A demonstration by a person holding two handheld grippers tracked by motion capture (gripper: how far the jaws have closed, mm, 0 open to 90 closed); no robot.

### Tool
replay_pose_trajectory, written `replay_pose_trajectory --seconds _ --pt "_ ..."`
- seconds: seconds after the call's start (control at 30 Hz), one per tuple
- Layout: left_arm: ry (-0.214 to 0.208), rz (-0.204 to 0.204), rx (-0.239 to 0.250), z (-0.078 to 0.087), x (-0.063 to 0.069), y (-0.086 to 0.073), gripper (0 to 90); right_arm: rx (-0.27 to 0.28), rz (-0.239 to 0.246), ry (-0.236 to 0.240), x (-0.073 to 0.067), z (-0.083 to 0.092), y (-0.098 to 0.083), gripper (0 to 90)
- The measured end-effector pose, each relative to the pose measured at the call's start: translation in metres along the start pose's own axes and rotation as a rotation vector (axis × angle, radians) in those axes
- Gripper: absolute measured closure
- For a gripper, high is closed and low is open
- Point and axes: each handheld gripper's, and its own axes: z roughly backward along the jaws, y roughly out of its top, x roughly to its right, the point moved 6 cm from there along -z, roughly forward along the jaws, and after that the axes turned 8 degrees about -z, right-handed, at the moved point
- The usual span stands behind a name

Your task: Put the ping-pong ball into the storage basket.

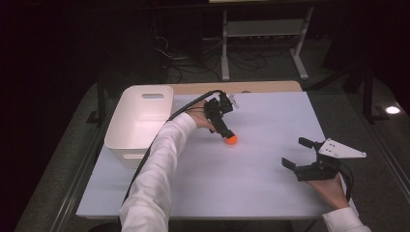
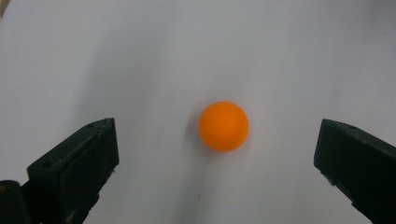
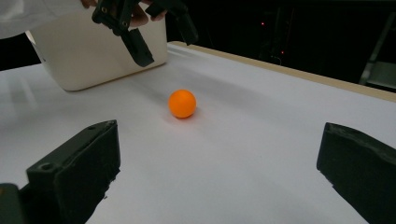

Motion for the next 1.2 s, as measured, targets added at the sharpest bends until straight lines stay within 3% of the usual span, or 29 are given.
replay_pose_trajectory --seconds 0.9,1.2 --pt "-0.043 -0.017 -0.065 -0.028 0.001 -0.010 0.0 -0.019 0.019 -0.006 0.001 -0.002 -0.001 0.0" --pt "-0.097 -0.039 -0.114 -0.036 0.009 -0.013 3.0 -0.022 0.011 -0.001 0.001 -0.001 -0.001 0.0"
